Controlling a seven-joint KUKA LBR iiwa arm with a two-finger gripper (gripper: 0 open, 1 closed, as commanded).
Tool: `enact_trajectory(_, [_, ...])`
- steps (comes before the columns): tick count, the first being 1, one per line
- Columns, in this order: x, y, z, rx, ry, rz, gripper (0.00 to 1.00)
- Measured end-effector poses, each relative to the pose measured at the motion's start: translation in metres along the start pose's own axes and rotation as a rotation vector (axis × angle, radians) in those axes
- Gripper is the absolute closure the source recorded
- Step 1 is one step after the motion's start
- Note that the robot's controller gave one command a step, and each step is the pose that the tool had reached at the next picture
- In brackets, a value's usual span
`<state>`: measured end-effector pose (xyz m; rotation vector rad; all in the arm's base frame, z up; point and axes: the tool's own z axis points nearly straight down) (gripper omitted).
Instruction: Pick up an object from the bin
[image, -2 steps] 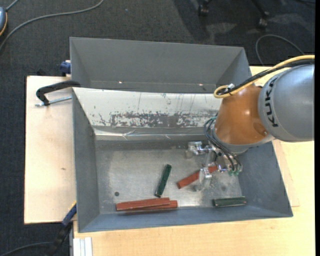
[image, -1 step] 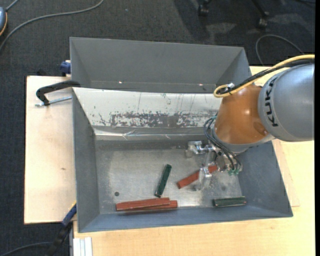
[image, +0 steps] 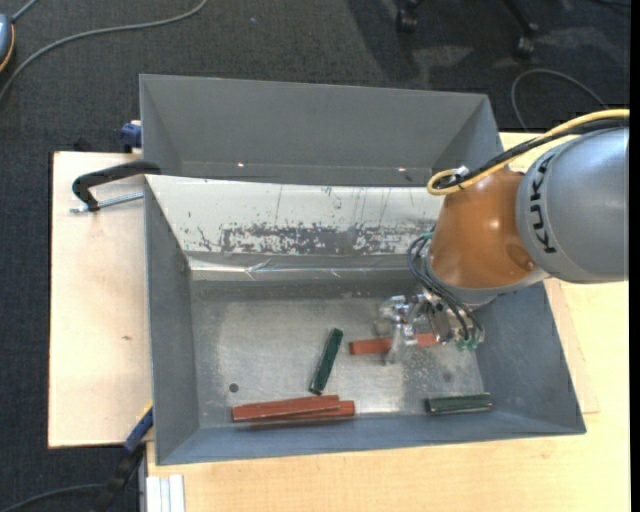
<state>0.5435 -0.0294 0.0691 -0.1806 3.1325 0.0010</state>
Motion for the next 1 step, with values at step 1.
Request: enact_trajectory(1, [-0.0023, 0.0004, -0.0505, 0.001, -0.005, 0.0, 1.0])
